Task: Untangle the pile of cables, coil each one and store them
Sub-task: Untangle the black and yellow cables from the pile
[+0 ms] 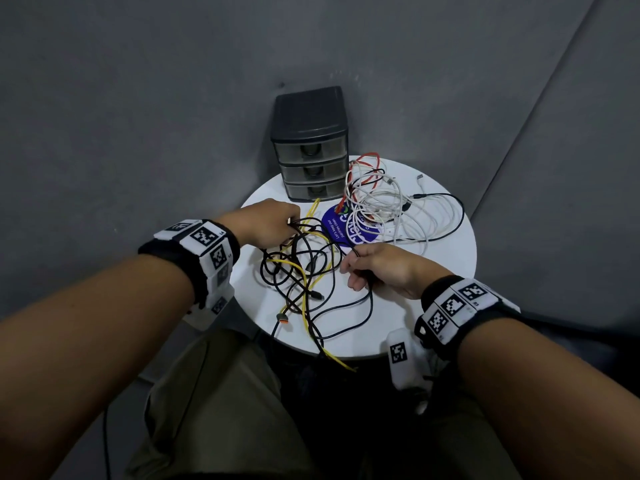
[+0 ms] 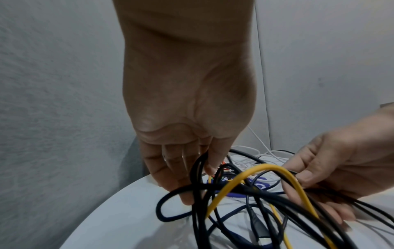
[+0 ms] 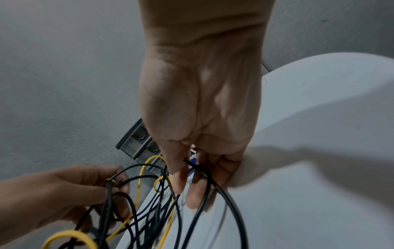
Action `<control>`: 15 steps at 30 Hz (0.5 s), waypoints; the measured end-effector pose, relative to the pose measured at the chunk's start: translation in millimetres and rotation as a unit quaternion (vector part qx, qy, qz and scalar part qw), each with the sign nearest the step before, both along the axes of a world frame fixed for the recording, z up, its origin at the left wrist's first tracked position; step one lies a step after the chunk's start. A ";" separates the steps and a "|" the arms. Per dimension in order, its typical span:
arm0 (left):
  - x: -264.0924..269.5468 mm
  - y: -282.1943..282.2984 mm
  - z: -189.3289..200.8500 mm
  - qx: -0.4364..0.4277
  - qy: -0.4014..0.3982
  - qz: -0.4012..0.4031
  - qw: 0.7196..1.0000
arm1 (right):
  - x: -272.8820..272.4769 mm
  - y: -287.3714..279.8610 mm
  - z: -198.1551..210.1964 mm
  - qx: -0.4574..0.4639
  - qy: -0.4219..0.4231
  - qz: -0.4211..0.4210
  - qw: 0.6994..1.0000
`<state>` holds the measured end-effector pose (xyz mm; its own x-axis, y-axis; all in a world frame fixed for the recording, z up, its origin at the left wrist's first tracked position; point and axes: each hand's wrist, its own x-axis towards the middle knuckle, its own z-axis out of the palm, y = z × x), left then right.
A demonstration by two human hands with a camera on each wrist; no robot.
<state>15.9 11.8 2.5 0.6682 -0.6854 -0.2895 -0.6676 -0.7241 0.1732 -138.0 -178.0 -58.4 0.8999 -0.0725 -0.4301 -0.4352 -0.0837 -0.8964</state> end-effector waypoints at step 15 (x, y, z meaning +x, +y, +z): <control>-5.7 0.3 2.8 -0.003 0.033 0.019 0.999 | 4.1 -4.8 18.3 -0.091 -0.010 0.050 0.995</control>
